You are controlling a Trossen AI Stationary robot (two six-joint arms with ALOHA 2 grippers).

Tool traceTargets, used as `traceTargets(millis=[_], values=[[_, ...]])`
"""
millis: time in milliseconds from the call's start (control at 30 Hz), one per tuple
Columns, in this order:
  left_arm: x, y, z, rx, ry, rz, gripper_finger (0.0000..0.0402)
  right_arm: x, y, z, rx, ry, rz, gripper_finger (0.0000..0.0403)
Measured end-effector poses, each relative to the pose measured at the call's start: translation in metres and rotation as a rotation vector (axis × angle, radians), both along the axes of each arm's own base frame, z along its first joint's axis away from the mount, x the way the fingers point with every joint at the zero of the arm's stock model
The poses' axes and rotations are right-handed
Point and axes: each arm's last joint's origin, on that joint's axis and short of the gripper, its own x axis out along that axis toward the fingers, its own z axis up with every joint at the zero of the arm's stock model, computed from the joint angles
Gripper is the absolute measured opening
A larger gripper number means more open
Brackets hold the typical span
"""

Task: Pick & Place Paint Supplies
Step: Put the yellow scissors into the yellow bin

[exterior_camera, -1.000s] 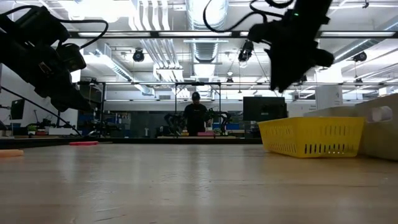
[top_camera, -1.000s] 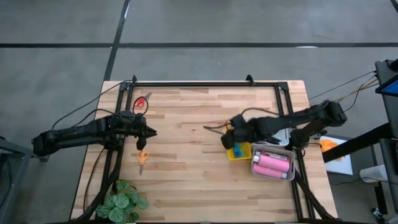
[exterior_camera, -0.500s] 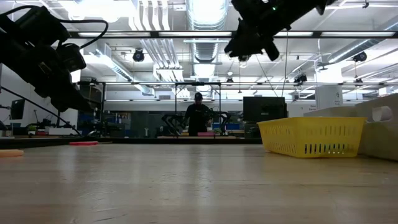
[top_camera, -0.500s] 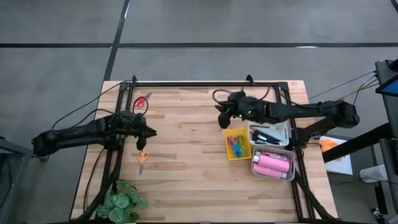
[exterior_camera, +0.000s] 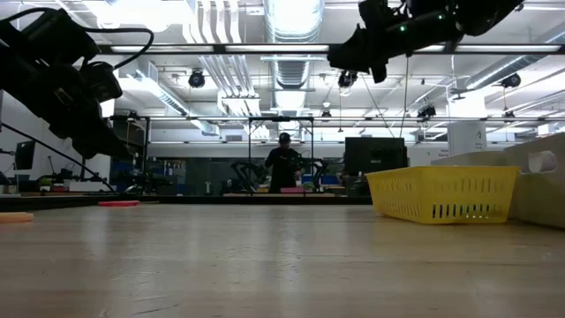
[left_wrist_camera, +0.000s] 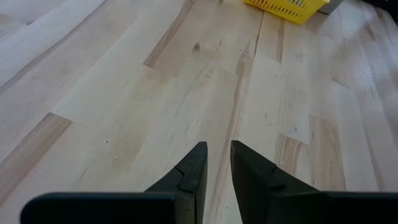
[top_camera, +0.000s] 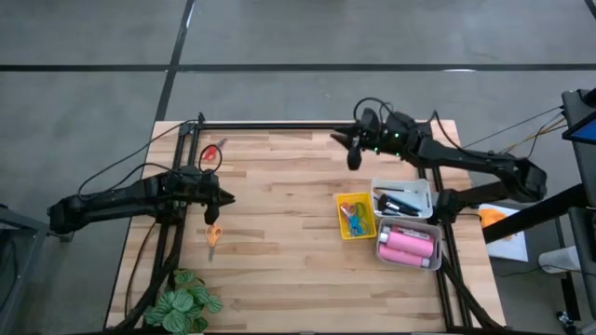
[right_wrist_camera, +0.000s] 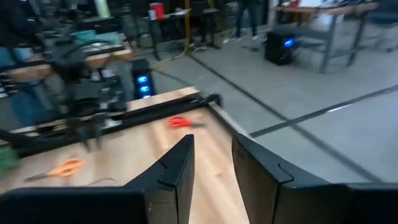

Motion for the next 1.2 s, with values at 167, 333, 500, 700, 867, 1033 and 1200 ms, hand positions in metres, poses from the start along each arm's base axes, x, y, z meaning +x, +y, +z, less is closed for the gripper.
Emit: traceTargets(millis=[167,333,500,700,867,1033,1200], values=[[0.0,0.0,0.0,0.0,0.0,0.0,0.0072,-0.011,-0.014,0.005,-0.035,-0.008,-0.06,0.0107],[0.0,0.0,0.0,0.0,0.0,0.0,0.0072,-0.012,-0.016,0.005,-0.035,-0.009,-0.069,0.0107],[0.0,0.0,0.0,0.0,0.0,0.0,0.0072,-0.012,-0.016,0.005,-0.076,0.006,-0.061,0.0107],[0.0,0.0,0.0,0.0,0.0,0.0,0.0072,-0.012,-0.016,0.005,-0.077,0.006,-0.062,0.0107],[0.0,0.0,0.0,0.0,0.0,0.0,0.0072,-0.012,-0.016,0.005,-0.097,0.013,-0.059,0.0107],[0.0,0.0,0.0,0.0,0.0,0.0,0.0072,-0.012,-0.016,0.005,-0.096,0.013,-0.063,0.0107],[0.0,0.0,0.0,0.0,0.0,0.0,0.0072,-0.012,-0.016,0.005,-0.096,0.014,-0.064,0.0107]])
